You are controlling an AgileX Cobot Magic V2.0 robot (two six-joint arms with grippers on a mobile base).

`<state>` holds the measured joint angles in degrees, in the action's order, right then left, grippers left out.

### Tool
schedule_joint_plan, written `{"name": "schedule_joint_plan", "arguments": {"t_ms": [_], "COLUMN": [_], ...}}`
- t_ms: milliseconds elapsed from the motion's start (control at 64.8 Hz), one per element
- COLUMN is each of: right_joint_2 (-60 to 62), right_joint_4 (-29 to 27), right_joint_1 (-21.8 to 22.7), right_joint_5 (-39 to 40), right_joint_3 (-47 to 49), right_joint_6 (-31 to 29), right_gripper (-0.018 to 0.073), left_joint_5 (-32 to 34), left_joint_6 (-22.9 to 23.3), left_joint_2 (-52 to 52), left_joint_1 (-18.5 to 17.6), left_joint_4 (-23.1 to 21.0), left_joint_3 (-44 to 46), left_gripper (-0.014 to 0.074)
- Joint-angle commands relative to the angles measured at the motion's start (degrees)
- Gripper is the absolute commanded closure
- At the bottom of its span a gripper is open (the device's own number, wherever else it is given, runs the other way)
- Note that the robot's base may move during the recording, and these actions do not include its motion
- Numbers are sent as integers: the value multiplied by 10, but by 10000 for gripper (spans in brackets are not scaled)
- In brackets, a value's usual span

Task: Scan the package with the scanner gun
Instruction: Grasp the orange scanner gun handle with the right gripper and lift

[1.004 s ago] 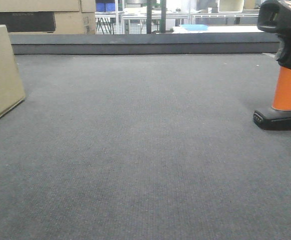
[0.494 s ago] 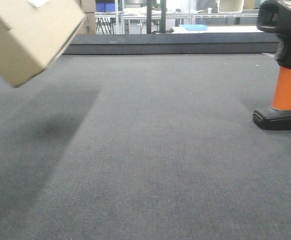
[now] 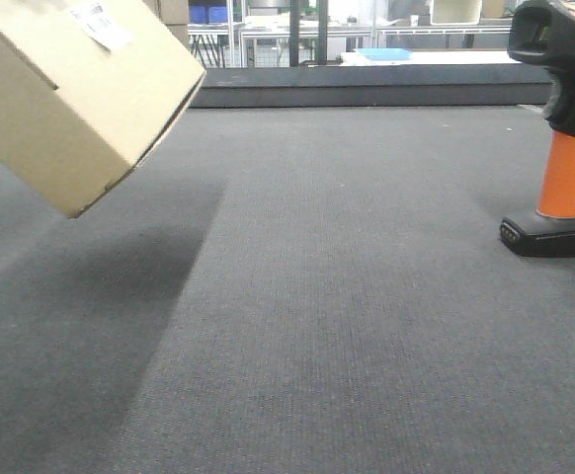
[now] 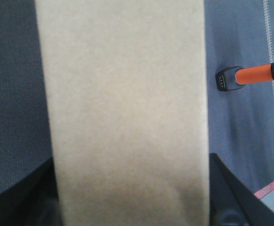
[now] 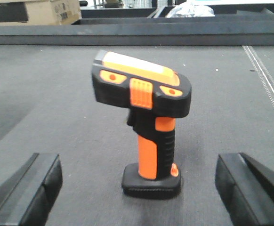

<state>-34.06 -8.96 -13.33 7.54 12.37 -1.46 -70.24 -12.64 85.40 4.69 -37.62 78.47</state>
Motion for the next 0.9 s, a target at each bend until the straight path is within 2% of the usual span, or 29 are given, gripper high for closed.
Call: {"name": "schedule_joint_plan", "arguments": {"t_ms": [0,139,262,371,880], "right_joint_2": [-55,-153,-225,-284,-413], "right_joint_4": [-7,-9,-9,-9,-8], "right_joint_1": [0,0,0,0,0], "right_joint_5": [66,155,252,303,322], "right_joint_3": [0,1,2,5,87], "right_joint_6": [4,59,65,65,65], "right_gripper": [-9,-9,-9,-9,-9], "left_joint_5": [3,3,3,3,3], "left_joint_6": [-6,-6,-6,-6,-6], "left_joint_2": [-6,-6,-6,-6,-6], "left_joint_1": [3,3,3,3,3], "left_joint_4": [-19,-19,-19,-19,-9], "left_joint_3": [0,0,0,0,0], "left_gripper": [708,708,708,708,708]}}
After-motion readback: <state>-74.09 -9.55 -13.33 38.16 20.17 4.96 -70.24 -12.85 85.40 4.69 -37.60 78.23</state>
